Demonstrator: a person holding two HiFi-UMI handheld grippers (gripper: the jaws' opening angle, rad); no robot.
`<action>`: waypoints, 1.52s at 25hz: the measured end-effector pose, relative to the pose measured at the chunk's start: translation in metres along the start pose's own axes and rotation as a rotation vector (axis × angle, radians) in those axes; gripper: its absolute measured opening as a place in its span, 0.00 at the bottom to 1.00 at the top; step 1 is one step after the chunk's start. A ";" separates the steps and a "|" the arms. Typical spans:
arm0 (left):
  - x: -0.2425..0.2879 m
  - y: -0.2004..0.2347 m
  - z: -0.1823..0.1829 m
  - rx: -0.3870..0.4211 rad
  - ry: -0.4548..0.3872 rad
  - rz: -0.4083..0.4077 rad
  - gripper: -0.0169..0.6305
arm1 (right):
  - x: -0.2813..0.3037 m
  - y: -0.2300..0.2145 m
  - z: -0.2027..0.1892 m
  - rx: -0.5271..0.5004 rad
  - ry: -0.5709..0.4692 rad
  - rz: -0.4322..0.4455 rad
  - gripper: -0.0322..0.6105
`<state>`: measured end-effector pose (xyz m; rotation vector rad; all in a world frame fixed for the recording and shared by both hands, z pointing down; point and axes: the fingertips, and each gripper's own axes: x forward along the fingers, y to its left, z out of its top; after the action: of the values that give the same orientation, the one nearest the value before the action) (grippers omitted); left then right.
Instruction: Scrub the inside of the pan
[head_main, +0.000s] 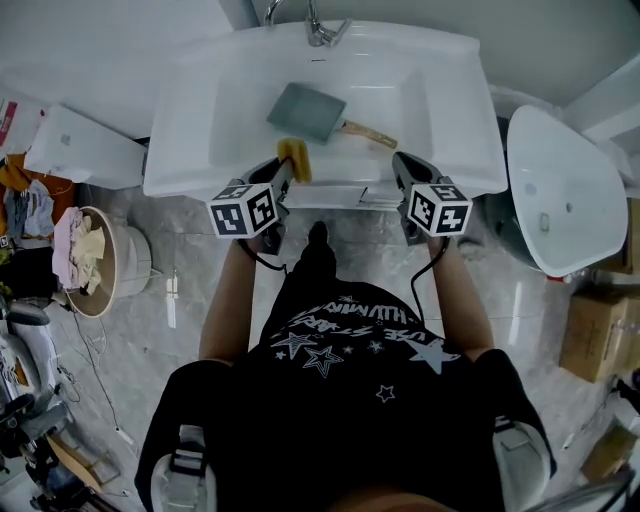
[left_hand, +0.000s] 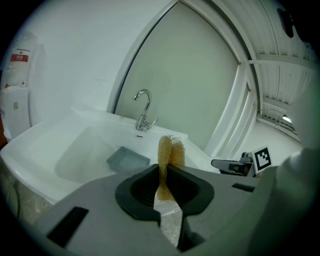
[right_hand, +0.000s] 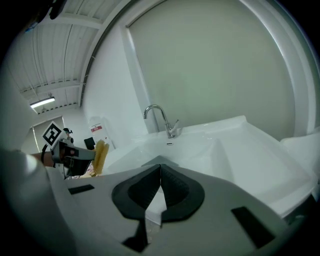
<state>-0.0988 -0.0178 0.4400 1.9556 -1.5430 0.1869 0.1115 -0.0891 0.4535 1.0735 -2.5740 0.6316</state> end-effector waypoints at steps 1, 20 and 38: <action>0.007 0.004 0.005 -0.001 0.004 -0.006 0.10 | 0.006 -0.004 0.005 0.000 0.001 -0.008 0.06; 0.107 0.086 0.057 0.020 0.184 -0.084 0.11 | 0.117 -0.044 0.022 -0.034 0.264 -0.087 0.06; 0.167 0.138 0.031 -0.017 0.352 -0.164 0.11 | 0.179 -0.064 -0.056 -0.275 0.733 -0.095 0.36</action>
<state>-0.1828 -0.1881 0.5481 1.9038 -1.1501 0.4228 0.0404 -0.2094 0.5941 0.6926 -1.8915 0.5029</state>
